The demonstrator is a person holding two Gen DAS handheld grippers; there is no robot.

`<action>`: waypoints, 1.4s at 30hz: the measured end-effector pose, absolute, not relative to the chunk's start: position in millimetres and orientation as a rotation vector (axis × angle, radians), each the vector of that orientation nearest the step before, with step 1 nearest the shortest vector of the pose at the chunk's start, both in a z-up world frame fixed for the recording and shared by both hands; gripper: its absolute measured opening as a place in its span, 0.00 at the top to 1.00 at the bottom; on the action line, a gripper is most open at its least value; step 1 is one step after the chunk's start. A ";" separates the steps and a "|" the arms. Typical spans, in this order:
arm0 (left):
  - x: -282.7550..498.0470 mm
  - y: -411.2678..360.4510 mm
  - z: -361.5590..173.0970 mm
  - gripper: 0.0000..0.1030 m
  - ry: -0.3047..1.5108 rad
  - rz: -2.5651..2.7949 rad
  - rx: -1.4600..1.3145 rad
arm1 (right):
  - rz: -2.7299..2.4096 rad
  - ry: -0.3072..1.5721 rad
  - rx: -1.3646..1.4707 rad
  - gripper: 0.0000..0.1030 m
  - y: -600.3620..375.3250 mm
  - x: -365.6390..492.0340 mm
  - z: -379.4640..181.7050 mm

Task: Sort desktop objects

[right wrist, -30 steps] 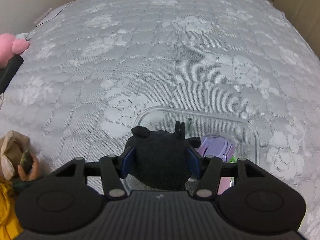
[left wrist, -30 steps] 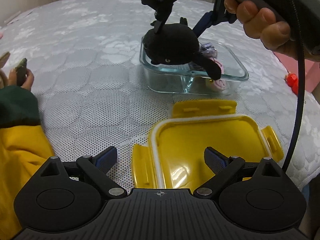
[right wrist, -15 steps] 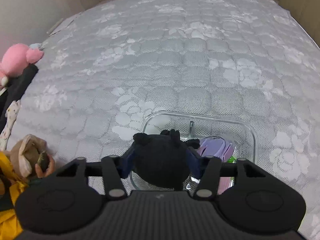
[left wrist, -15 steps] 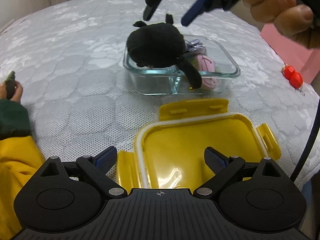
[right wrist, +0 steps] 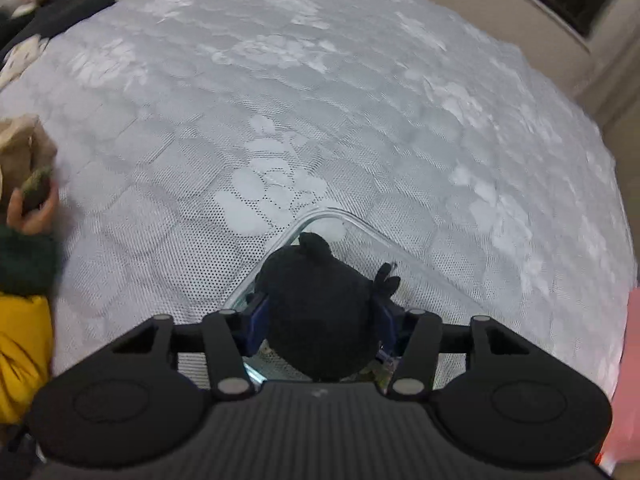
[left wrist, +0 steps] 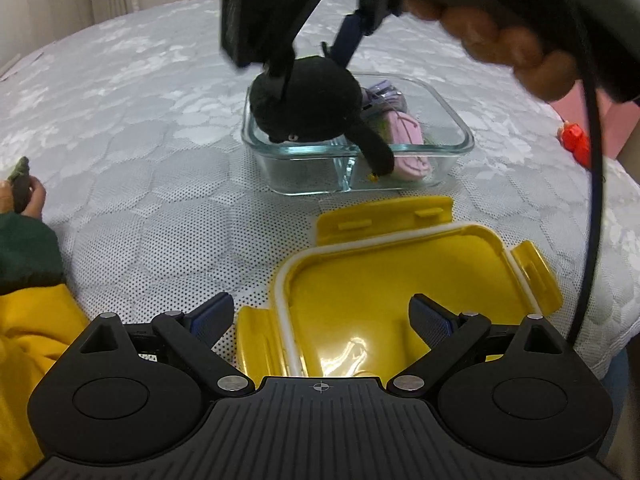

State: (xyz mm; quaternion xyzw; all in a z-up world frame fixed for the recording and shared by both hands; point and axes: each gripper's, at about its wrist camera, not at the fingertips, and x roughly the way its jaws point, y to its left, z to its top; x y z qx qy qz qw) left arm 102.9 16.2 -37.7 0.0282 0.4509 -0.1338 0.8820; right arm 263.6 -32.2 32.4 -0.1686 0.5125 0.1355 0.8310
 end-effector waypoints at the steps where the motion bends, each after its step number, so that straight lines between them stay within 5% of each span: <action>1: 103.7 17.5 -37.6 0.05 0.938 -0.279 0.050 | 0.268 1.114 -0.266 0.56 -40.8 268.4 37.2; 3: 105.2 19.2 -37.3 0.05 0.938 -0.281 0.033 | 0.225 1.166 -0.071 0.71 -61.4 278.5 45.1; 6: 105.4 19.3 -35.7 0.05 0.934 -0.285 0.032 | 0.187 1.214 0.169 0.77 -92.0 289.3 47.4; 8: 103.8 18.2 -34.7 0.05 0.929 -0.292 0.037 | 0.249 1.213 0.078 0.73 -89.8 289.0 48.1; 12: 101.7 15.2 -33.8 0.05 0.924 -0.305 0.047 | 0.344 1.129 -0.261 0.43 -66.2 276.8 54.6; 16: 101.8 13.4 -34.8 0.05 0.925 -0.309 0.059 | 0.409 1.062 -0.554 0.43 -35.4 263.1 45.1; 24: 103.1 17.6 -37.1 0.05 0.921 -0.327 0.055 | 0.401 1.052 -0.641 0.51 -14.0 250.1 20.9; 37: 110.4 21.4 -46.2 0.04 0.963 -0.296 0.029 | 0.152 1.244 0.557 0.51 -121.9 293.8 17.6; 39: 111.2 22.1 -38.9 0.04 0.948 -0.296 0.032 | 0.176 1.275 0.578 0.42 -125.6 293.9 11.2; 42: 118.1 26.0 -14.4 0.04 0.902 -0.311 0.024 | 0.255 1.190 0.577 0.43 -145.8 279.5 23.3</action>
